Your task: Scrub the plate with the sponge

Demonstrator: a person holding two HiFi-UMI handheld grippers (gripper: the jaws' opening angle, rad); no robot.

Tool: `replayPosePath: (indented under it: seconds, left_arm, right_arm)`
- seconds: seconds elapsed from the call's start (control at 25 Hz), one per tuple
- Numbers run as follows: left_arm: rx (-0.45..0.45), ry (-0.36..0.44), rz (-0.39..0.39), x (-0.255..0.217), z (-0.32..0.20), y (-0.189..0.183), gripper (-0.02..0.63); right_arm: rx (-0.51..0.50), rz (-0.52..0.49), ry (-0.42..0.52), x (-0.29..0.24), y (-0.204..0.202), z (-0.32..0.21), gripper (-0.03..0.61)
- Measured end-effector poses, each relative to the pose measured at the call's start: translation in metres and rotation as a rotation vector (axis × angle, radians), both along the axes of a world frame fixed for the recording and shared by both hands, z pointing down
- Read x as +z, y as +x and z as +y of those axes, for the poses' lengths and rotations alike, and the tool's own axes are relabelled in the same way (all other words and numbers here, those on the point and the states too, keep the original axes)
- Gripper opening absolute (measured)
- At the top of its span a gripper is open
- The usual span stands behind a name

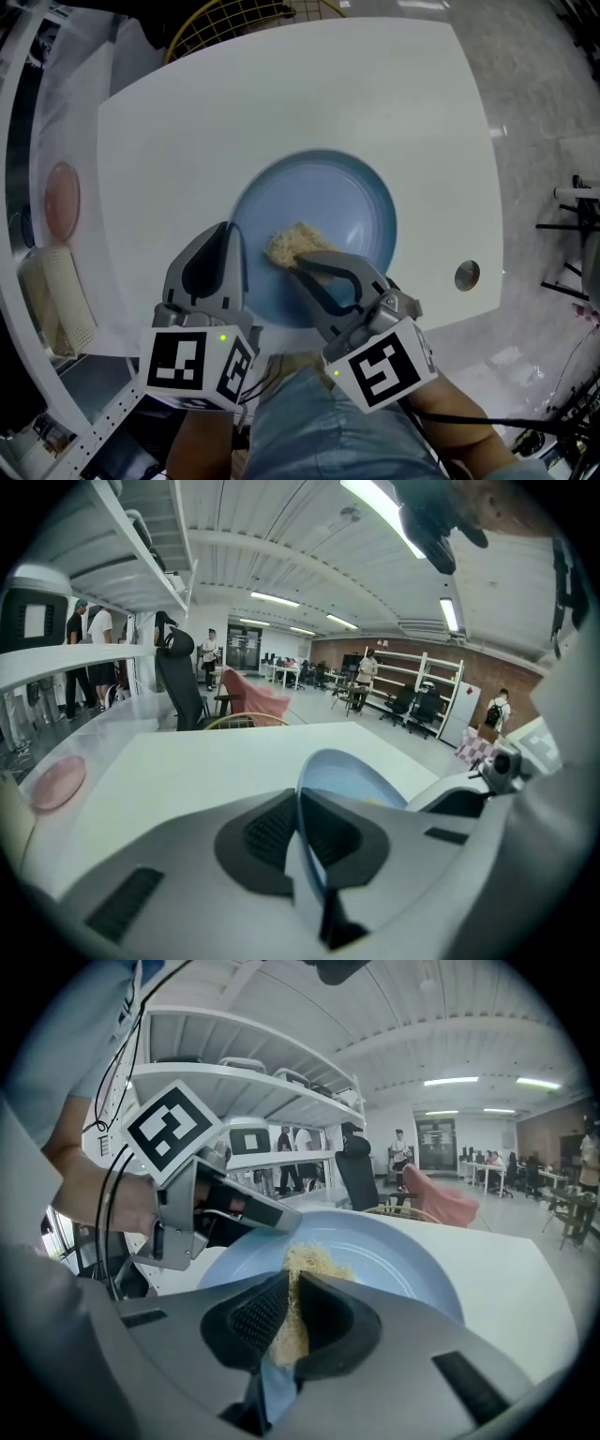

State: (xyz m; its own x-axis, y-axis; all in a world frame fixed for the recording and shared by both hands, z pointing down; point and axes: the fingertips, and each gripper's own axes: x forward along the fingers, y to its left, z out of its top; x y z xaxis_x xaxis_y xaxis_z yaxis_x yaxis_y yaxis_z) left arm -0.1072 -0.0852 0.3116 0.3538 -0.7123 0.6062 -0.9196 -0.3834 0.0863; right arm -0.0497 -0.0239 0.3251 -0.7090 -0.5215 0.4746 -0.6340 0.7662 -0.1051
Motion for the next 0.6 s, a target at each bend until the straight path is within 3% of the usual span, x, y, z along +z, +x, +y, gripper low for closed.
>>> replayPosePath:
  seconds: [0.32, 0.6]
  left_arm:
    - [0.012, 0.005, -0.009, 0.000, 0.002, -0.001, 0.023]
    - [0.019, 0.013, -0.021, -0.002, 0.005, 0.002, 0.023]
  right_arm:
    - [0.004, 0.021, -0.045, 0.017, 0.017, 0.026, 0.040]
    - [0.082, 0.053, -0.087, 0.030, 0.047, 0.029, 0.040]
